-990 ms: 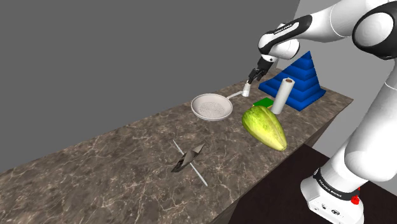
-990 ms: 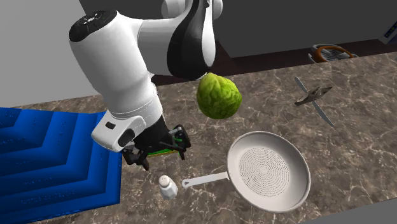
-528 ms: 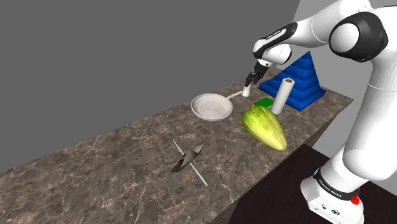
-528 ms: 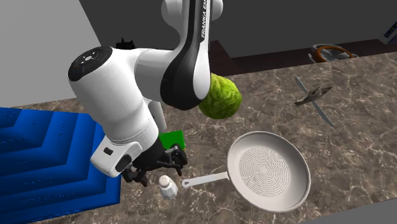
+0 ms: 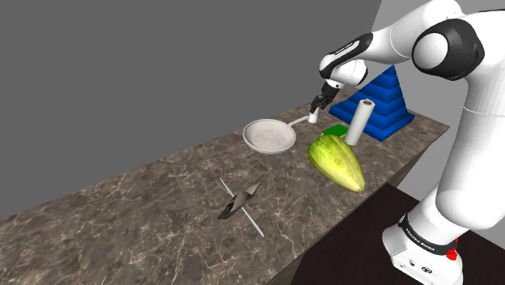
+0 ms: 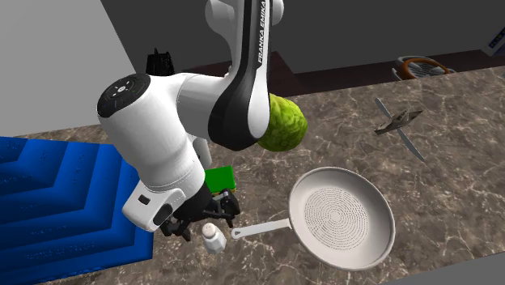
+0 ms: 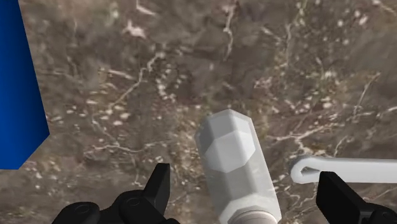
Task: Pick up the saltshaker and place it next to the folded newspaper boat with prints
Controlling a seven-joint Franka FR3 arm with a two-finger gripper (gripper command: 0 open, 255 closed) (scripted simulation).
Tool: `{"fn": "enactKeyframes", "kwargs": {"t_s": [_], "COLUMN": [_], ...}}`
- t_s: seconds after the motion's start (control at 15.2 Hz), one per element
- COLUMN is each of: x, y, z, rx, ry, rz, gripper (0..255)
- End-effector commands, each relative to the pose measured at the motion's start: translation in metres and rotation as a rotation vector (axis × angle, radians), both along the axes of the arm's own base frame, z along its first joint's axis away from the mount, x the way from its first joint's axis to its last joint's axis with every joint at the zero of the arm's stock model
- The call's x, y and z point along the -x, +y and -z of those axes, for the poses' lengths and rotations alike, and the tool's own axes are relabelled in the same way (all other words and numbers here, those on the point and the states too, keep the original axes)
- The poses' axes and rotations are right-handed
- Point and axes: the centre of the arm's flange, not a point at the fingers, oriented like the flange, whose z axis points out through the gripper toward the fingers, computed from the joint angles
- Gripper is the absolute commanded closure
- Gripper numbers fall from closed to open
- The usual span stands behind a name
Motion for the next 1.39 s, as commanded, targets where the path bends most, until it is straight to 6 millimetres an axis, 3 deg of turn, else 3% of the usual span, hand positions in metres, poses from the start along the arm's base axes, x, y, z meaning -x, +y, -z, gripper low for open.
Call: {"fn": "enactKeyframes", "kwargs": {"t_s": [0.0, 0.07, 0.13, 0.73, 1.32], "x": [0.0, 0.0, 0.0, 0.0, 0.0], "y": [0.0, 0.0, 0.0, 0.0, 0.0], "z": [0.0, 0.0, 0.0, 0.0, -0.047], "rx": [0.0, 0.0, 0.0, 0.0, 0.0], "ry": [0.0, 0.0, 0.0, 0.0, 0.0], "rz": [0.0, 0.0, 0.0, 0.0, 0.0], "gripper": [0, 0, 255, 255, 255]}}
